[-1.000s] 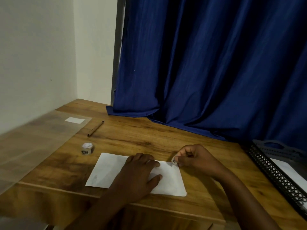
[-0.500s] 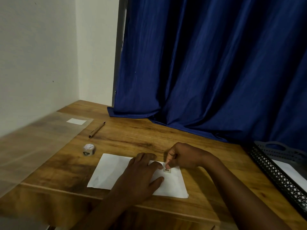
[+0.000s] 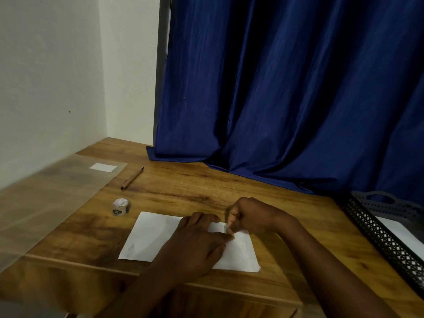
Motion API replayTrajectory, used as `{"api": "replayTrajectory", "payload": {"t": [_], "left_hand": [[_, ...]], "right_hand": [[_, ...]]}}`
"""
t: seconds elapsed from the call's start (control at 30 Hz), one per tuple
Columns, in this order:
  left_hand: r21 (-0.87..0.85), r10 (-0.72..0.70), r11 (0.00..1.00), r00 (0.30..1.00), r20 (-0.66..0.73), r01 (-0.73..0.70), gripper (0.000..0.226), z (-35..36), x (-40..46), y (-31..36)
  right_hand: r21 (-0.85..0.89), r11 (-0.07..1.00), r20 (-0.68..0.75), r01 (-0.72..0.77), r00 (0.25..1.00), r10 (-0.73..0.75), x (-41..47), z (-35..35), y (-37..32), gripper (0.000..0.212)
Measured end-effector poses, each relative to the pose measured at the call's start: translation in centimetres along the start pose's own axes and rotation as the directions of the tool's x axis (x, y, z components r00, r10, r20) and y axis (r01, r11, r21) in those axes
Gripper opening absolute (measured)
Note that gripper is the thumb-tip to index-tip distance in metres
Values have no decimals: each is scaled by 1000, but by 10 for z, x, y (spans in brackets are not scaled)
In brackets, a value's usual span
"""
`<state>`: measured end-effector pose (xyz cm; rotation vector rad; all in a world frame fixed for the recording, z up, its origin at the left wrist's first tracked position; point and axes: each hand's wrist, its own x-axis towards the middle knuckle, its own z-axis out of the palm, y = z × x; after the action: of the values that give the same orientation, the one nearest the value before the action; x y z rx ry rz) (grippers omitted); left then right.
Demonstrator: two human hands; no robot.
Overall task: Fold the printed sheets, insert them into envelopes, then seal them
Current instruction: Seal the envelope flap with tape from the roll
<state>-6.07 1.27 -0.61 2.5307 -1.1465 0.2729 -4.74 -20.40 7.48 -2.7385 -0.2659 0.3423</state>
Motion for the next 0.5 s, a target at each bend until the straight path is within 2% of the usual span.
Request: {"api": "replayTrajectory", "payload": {"t": [0.1, 0.2, 0.4, 0.5], "left_hand": [[11, 3, 1000, 1000, -5, -3, 50, 1, 0, -1], [10, -1, 1000, 1000, -1, 1, 50, 1, 0, -1], [-32, -14, 999, 1000, 6, 14, 47, 1, 0, -1], [-31, -14, 999, 1000, 6, 14, 49, 2, 1, -1]], "right_hand": [[41, 999, -31, 2, 1000, 0, 1, 3, 4, 11], [104, 994, -109, -17, 994, 29, 2, 6, 12, 29], [310, 950, -162, -25, 984, 79, 1, 22, 34, 49], [311, 950, -214, -34, 971, 105, 5, 30, 37, 58]]}}
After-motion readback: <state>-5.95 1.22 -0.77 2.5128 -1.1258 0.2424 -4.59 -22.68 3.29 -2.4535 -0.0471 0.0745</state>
